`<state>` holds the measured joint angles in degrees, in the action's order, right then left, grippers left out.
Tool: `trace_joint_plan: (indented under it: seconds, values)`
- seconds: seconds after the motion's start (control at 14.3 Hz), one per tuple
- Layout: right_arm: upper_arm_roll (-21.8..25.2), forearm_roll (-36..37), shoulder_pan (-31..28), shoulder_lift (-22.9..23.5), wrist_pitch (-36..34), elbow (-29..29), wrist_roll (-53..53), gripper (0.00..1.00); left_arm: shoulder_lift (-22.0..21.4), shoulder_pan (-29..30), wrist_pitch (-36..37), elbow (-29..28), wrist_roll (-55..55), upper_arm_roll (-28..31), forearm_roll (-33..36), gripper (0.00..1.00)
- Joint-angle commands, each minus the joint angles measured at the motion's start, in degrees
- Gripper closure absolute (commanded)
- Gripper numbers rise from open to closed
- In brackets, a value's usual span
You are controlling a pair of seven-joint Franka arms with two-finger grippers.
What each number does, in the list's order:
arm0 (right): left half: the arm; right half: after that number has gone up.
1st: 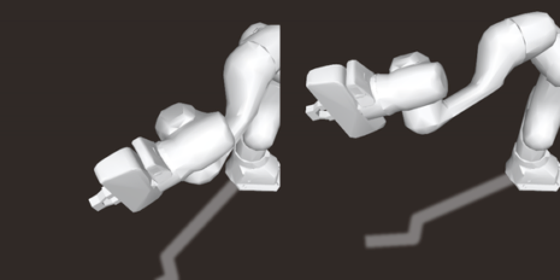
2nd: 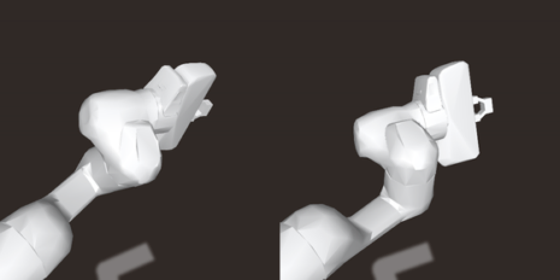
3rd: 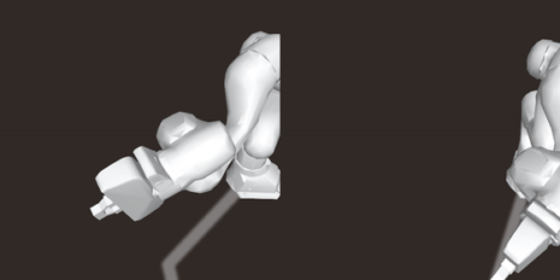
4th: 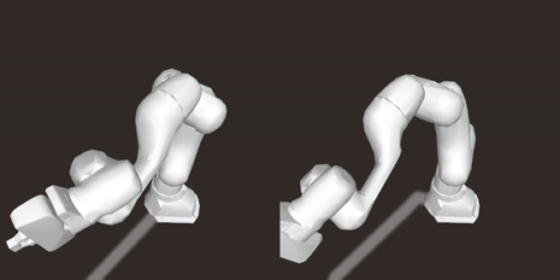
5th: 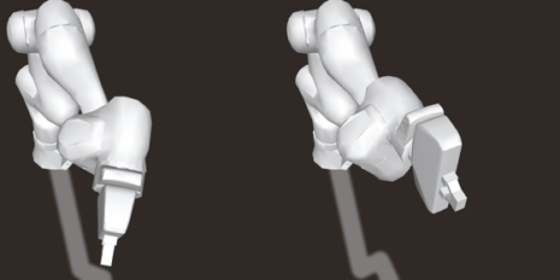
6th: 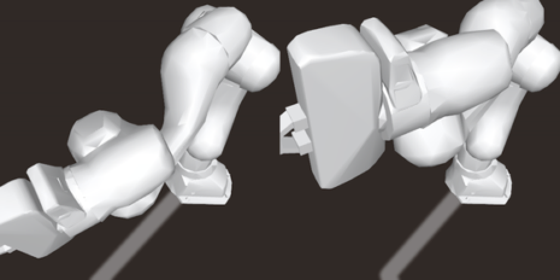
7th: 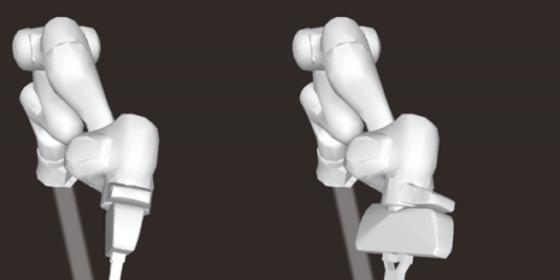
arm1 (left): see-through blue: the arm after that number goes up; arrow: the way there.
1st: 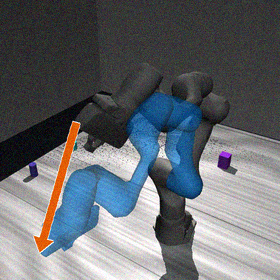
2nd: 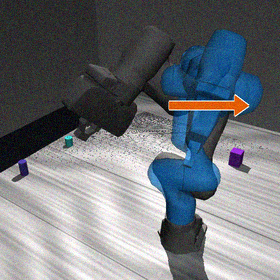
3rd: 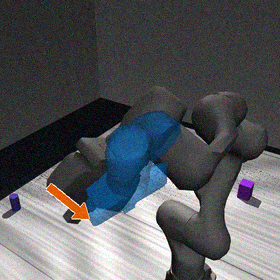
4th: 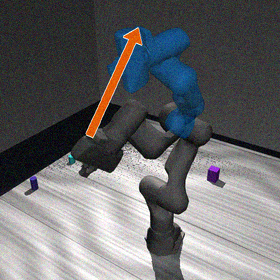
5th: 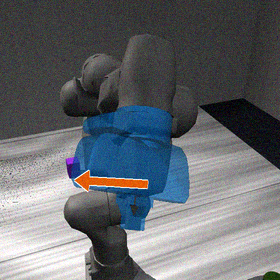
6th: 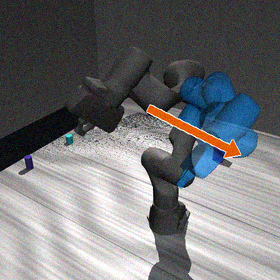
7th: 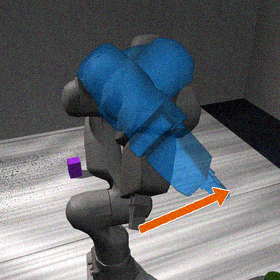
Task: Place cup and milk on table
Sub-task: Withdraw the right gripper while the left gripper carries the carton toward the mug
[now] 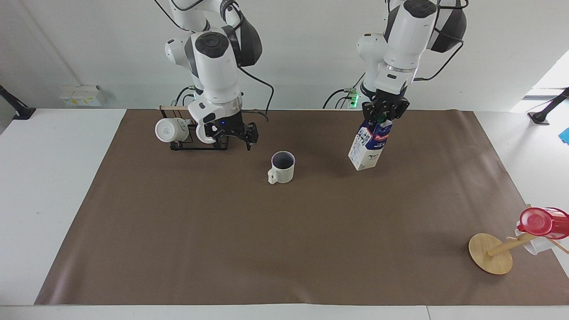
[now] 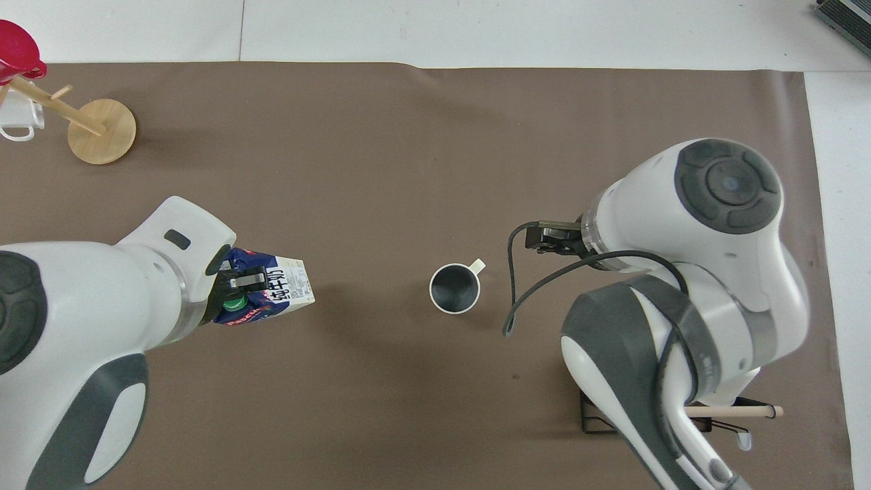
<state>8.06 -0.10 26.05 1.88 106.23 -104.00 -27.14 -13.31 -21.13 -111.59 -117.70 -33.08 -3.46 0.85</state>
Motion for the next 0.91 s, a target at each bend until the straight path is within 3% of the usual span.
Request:
trace_joint_plan:
  seconds: [0.0,0.35,0.84]
  values:
    - [-0.6,0.1,-5.6,-3.9,-3.7,-0.8,7.9,0.00,3.5,-4.1,1.5,3.4,-3.8,0.7,1.0,0.67]
    - [-0.2,0.0,-14.5,-7.6,-8.0,0.5,18.3,0.00,6.8,-7.7,0.3,4.3,-5.1,0.1,2.9,0.68]
    - [-0.2,0.9,-18.9,-7.4,-13.5,8.8,20.0,0.00,10.4,-9.4,-5.5,4.2,-8.0,0.0,3.2,0.68]
